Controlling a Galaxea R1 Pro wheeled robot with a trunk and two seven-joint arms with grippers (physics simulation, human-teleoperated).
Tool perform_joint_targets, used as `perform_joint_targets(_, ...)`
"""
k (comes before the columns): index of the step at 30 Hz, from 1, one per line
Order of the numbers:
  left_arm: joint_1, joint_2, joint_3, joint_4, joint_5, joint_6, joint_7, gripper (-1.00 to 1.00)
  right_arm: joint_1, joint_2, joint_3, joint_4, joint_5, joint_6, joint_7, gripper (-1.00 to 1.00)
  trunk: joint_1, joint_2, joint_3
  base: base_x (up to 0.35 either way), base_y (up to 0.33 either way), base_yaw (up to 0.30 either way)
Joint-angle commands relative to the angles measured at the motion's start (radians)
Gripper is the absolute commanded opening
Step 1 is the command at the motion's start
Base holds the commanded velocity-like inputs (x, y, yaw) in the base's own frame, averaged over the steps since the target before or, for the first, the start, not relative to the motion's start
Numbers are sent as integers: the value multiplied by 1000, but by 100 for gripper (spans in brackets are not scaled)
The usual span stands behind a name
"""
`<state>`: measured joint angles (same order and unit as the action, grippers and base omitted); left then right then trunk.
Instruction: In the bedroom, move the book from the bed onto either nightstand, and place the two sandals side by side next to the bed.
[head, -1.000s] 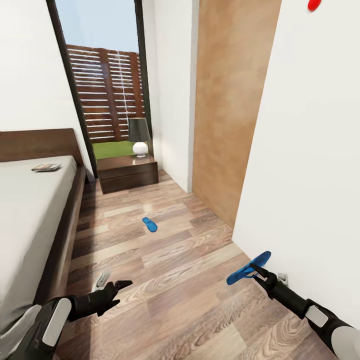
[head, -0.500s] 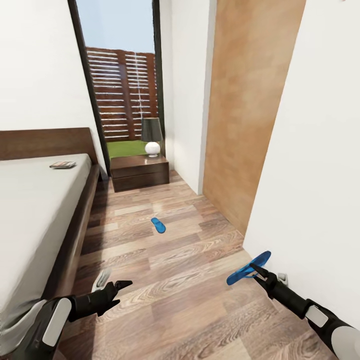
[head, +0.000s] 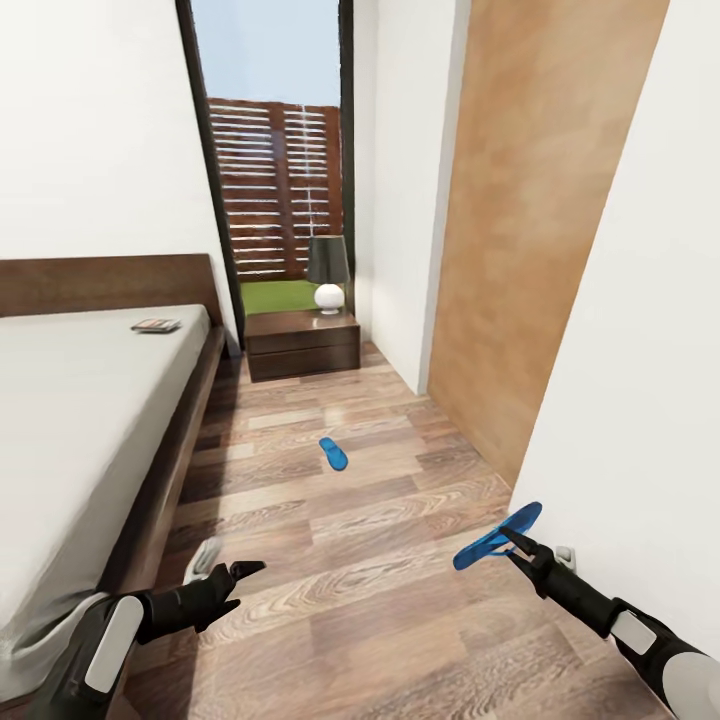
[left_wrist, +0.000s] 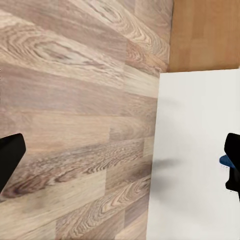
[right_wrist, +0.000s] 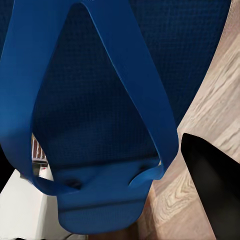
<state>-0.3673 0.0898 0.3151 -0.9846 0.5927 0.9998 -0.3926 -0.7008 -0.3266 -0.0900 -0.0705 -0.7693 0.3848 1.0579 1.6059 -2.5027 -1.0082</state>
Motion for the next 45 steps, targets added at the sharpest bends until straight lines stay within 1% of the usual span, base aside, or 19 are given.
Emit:
perform_joint_targets(1, -1, 0, 2, 0, -7, 5, -8, 100, 0, 0, -8, 0, 2, 11, 2, -100, 0, 0, -1, 108, -96, 176)
perform_joint_targets(31, -1, -1, 2, 1, -7, 5, -8, 100, 0, 0, -10, 0, 2, 12, 3, -100, 0, 0, -1, 113, -101, 175)
perform_joint_targets(45, -1, 0, 2, 1, -7, 5, -8, 100, 0, 0, -11, 0, 4, 12, 3, -100, 0, 0, -1, 125, -111, 34)
